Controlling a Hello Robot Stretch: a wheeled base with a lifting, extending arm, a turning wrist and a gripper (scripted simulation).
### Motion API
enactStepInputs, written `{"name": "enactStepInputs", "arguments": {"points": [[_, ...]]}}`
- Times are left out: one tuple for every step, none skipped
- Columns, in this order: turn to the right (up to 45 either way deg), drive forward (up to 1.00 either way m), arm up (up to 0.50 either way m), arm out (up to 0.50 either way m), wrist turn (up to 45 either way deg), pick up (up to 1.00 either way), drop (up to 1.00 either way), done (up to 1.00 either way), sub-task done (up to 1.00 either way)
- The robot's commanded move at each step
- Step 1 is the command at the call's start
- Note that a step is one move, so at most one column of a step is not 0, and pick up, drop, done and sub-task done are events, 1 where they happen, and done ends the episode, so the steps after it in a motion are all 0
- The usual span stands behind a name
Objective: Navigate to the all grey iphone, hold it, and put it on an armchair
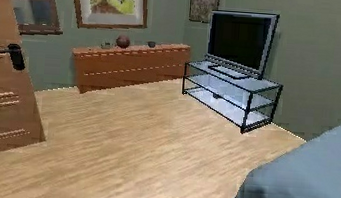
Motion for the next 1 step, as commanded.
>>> {"name": "enactStepInputs", "arguments": {"points": [[3.0, 0.0, 0.0, 0.0, 0.0, 0.0, 0.0, 0.0, 0.0]]}}
